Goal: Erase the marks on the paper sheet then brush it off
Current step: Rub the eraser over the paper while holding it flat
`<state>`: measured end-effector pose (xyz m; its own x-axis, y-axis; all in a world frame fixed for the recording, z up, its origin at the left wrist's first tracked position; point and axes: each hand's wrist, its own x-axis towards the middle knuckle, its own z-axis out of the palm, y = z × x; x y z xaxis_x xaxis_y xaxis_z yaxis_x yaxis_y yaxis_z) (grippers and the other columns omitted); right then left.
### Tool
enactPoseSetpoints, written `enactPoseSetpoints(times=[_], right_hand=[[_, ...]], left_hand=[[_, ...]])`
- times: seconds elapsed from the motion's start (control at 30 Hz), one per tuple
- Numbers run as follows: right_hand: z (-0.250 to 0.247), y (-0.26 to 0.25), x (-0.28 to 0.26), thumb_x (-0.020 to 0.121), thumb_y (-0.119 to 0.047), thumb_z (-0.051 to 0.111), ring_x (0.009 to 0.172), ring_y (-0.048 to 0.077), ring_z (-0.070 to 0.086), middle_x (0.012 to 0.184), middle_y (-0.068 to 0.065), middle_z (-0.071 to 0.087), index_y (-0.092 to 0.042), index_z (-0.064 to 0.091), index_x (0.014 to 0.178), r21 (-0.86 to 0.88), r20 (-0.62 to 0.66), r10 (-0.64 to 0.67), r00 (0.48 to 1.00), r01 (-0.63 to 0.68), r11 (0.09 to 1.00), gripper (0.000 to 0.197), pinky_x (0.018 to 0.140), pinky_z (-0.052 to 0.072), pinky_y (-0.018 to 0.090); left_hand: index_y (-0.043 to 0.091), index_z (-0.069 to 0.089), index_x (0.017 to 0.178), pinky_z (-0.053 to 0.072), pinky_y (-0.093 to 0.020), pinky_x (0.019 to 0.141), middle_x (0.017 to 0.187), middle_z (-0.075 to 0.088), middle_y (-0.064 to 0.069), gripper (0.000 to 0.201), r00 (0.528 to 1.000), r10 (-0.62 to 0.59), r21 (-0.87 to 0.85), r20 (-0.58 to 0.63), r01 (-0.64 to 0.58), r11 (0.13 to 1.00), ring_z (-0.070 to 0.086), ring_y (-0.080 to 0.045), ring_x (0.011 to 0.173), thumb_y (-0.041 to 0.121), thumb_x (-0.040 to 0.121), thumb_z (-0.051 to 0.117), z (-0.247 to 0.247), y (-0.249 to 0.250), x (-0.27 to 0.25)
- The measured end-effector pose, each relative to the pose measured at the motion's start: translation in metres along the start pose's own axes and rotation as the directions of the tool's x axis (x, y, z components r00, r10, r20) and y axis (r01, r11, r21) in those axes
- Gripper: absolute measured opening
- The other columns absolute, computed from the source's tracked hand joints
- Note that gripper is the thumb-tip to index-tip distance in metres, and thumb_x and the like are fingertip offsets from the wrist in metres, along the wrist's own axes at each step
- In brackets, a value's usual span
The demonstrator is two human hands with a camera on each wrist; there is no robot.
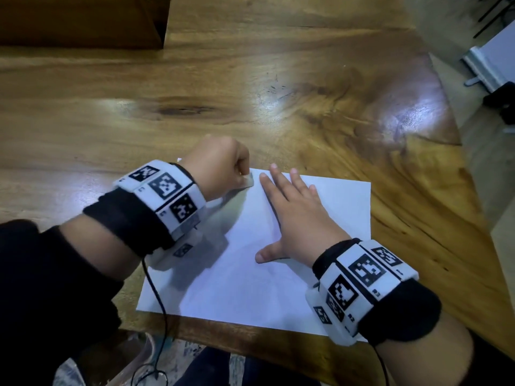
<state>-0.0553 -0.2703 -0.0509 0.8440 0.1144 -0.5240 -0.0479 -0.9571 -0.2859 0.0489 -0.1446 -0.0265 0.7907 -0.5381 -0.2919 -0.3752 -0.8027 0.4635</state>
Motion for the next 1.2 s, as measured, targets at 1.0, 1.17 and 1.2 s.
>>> enactPoseSetpoints(times=[1.0, 1.17, 1.2], right_hand=[[-0.001, -0.002, 0.002, 0.064, -0.055, 0.077, 0.142, 0.022, -0.025, 0.154, -0.008, -0.03, -0.024, -0.019, 0.148, -0.011, 0.024, 0.024, 0.999, -0.023, 1.0, 0.131, 0.115, -0.007, 0.043], [-0.001, -0.003, 0.002, 0.064, -0.055, 0.078, 0.143, 0.023, -0.024, 0.154, -0.007, -0.029, -0.024, -0.018, 0.148, -0.018, 0.02, 0.022, 1.0, -0.022, 1.0, 0.131, 0.115, -0.006, 0.043], [-0.001, -0.003, 0.001, 0.064, -0.056, 0.078, 0.143, 0.023, -0.024, 0.154, -0.007, -0.029, -0.024, -0.018, 0.148, -0.021, 0.019, 0.02, 1.0, -0.02, 1.0, 0.132, 0.115, -0.006, 0.044]], left_hand=[[0.016, 0.048, 0.061, 0.025, -0.027, 0.05, 0.068, 0.041, -0.001, 0.018, 0.882, 0.404, 0.017, 0.243, -0.421, 0.907, 0.046, -0.025, 0.063, 0.01, 0.075, 0.058, 0.031, -0.013, -0.05], [0.01, 0.061, 0.075, 0.03, -0.028, 0.059, 0.074, 0.055, -0.007, 0.011, 0.914, 0.328, 0.063, 0.239, -0.352, 0.934, 0.051, -0.025, 0.07, 0.02, 0.076, 0.056, 0.021, -0.009, -0.028], [0.009, 0.06, 0.077, 0.027, -0.028, 0.059, 0.075, 0.054, -0.006, 0.008, 0.937, 0.297, 0.073, 0.185, -0.314, 0.947, 0.049, -0.025, 0.07, 0.016, 0.076, 0.055, 0.018, -0.005, -0.02]])
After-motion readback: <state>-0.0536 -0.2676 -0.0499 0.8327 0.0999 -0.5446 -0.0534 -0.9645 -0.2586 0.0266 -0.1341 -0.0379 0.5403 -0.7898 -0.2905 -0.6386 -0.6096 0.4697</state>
